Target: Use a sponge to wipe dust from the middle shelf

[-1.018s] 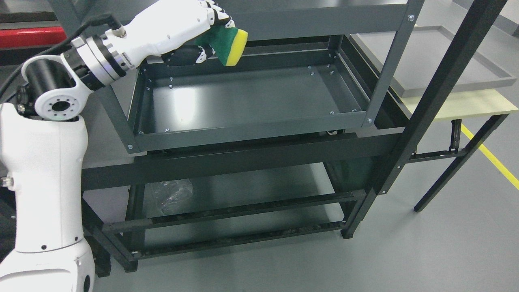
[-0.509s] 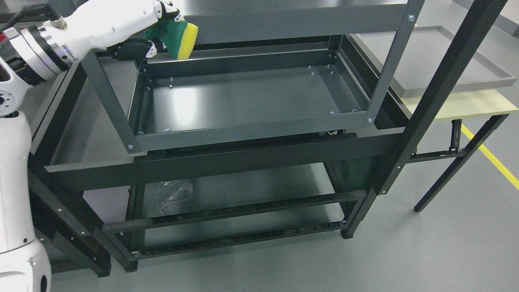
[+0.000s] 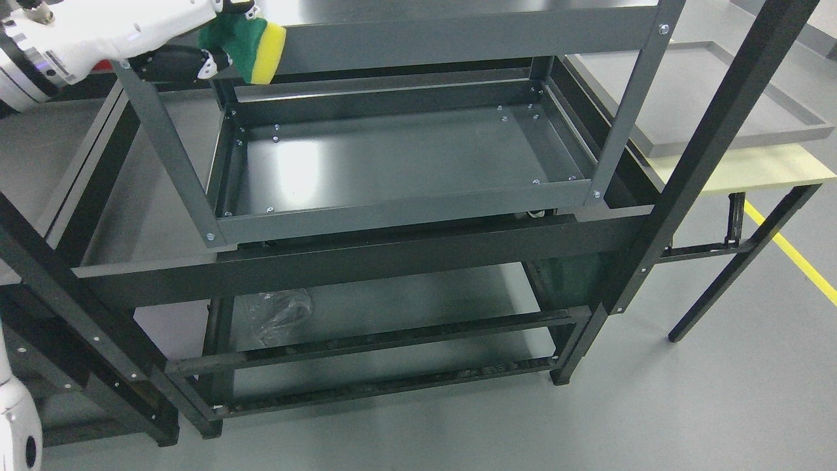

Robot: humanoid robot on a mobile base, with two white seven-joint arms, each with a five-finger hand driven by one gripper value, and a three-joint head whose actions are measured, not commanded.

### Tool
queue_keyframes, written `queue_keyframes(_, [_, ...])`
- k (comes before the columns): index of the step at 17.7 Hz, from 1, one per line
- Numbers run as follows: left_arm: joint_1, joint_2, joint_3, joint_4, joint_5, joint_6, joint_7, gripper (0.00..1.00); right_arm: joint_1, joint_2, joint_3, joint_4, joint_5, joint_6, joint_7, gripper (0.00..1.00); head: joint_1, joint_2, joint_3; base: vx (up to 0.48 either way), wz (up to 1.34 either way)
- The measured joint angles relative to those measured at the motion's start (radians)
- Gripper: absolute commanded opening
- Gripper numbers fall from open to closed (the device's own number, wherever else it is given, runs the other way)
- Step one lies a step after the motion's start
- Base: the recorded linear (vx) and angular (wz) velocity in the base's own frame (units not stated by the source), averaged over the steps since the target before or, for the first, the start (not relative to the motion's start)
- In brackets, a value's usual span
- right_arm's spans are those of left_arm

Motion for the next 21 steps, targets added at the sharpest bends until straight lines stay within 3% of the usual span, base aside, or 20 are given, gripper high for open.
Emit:
queue_keyframes(8, [-0.1,-0.165,-0.052,0.127,-0.183,0.0,0.044,0.06,0.0,0.0,0.0,0.0,0.0,0.0,0.002,1.0,0.0,0.0,0.0,0.014,0.0])
queue_keyframes(14, [-0.183,-0.279,-0.109,0.265,-0.259,-0.001,0.201,0.06,0.0,0.0,0.0,0.0,0.0,0.0,0.003,1.0,0.0,0.0,0.0,0.03,0.0])
queue_keyframes(21, [-0.216,-0.344,-0.204,0.418,-0.255,0.069,0.354,0.07,0.0,0.0,0.0,0.0,0.0,0.0,0.0,1.0,0.0,0.0,0.0,-0.001,0.0])
